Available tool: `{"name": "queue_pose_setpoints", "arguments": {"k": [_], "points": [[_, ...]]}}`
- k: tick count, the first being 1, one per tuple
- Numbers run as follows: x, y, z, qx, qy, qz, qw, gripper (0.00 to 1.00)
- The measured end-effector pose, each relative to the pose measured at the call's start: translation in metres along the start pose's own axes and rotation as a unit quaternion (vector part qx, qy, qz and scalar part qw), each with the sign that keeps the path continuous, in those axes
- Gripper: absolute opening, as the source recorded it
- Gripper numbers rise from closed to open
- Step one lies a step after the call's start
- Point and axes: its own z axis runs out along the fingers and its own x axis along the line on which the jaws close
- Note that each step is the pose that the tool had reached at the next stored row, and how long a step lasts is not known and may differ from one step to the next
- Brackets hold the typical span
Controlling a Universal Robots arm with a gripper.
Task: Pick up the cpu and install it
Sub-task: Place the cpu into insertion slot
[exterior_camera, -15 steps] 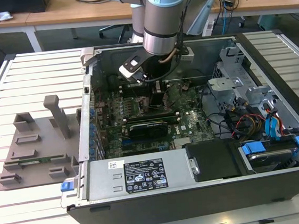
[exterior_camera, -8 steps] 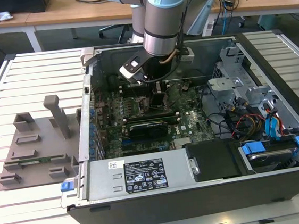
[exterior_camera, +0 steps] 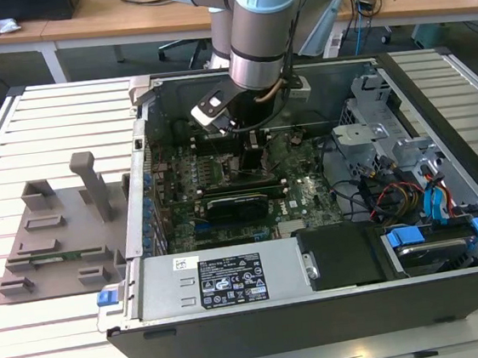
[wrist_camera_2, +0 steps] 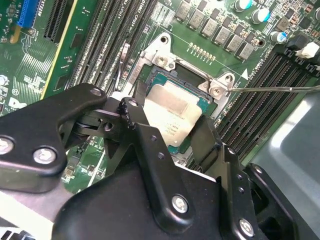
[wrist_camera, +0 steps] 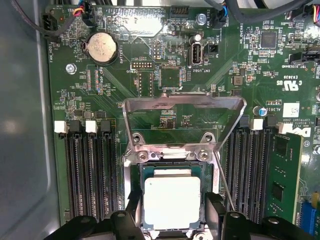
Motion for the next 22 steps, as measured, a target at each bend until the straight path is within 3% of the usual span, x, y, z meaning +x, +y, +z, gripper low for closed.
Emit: {"name": "queue_pose_setpoints", "arguments": {"k": [5, 9, 12, 13, 14, 16, 17, 18, 19, 21, 22], "points": [[-0.0023, -0.0001, -0.0004, 0.0001, -0.0003, 0.0, 1.0, 0.62], [-0.0029, -0.0011, -0.0096, 0.0001, -0.0002, 0.0, 1.0, 0.62], [-0.002, -0.0014, -0.0122, 0.0001, -0.0002, 0.0, 1.0, 0.62], [-0.0017, -0.0016, -0.0139, 0.0001, -0.0002, 0.0, 1.0, 0.53], [-0.0016, -0.0017, -0.0154, 0.0001, -0.0002, 0.0, 1.0, 0.53], [-0.0018, -0.0025, -0.0213, 0.0001, -0.0002, 0.0, 1.0, 0.41], [-0.0019, -0.0028, -0.0242, 0.0001, -0.0002, 0.0, 1.0, 0.41], [-0.0021, -0.0036, -0.0306, 0.0001, -0.0002, 0.0, 1.0, 0.29], [-0.0024, -0.0044, -0.038, 0.0001, -0.0002, 0.0, 1.0, 0.23], [-0.0028, -0.0056, -0.0478, 0.0001, -0.0002, 0.0, 1.0, 0.23], [-0.003, -0.0061, -0.0524, 0.0, -0.0002, 0.0, 1.0, 0.11]]}}
